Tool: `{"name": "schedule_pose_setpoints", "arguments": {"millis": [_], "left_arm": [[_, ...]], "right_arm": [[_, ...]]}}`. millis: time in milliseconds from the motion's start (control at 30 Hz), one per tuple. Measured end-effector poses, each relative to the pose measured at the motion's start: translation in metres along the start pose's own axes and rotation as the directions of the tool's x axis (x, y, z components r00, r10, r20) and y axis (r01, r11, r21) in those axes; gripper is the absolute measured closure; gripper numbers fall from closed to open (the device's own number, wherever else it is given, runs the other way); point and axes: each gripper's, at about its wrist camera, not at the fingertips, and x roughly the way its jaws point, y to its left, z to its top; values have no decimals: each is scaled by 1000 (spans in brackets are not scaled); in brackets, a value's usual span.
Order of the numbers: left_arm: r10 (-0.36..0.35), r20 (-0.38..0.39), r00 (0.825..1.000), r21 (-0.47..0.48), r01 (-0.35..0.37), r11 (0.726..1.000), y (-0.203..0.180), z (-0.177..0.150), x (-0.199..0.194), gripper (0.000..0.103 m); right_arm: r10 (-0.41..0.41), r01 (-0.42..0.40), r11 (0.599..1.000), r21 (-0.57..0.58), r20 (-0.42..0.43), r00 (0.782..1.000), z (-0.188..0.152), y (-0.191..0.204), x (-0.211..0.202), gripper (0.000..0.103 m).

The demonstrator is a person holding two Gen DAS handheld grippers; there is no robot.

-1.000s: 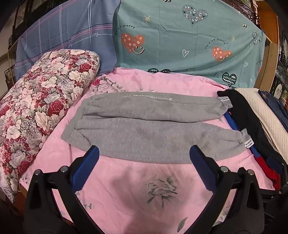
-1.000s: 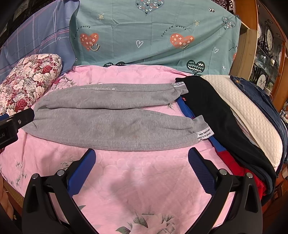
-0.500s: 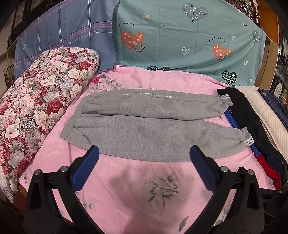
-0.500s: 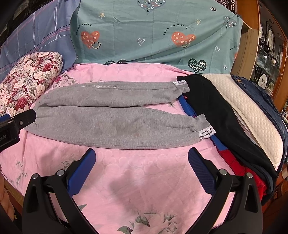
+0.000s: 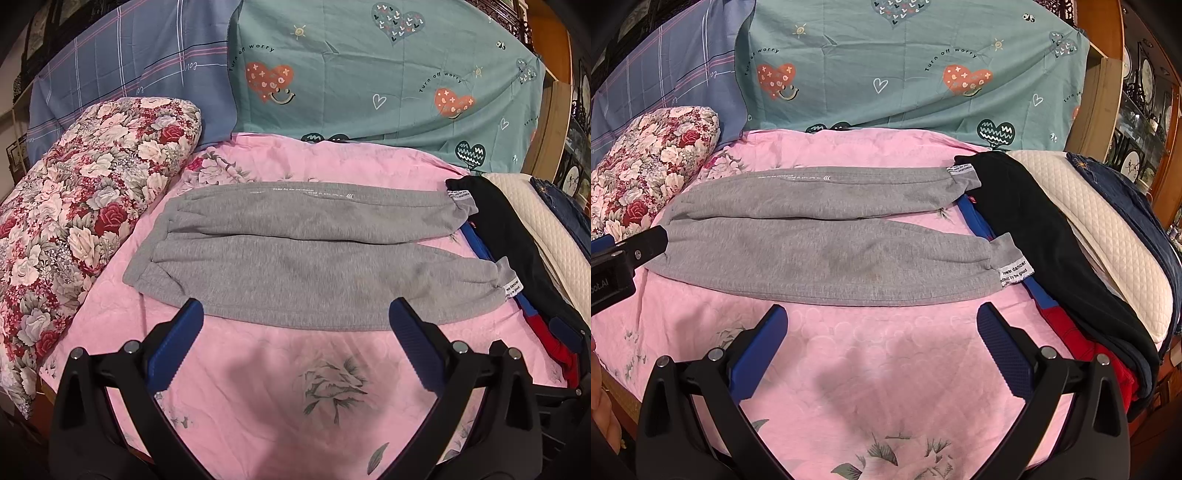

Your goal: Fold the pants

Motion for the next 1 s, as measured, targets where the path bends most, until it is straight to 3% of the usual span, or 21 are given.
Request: {"name": "schedule_pose_setpoints", "arguments": {"millis": [767, 1000], "left_arm": [[4, -13, 1000, 7, -4, 1000, 1, -4, 4, 2], [-5, -67, 998, 29, 7, 1000, -7, -7, 15, 2]], "right_arm": [[6, -6, 1000, -3, -6, 1000, -4, 5, 3, 1], [9, -9, 1000, 6, -13, 1000, -5, 3, 4, 1]]}}
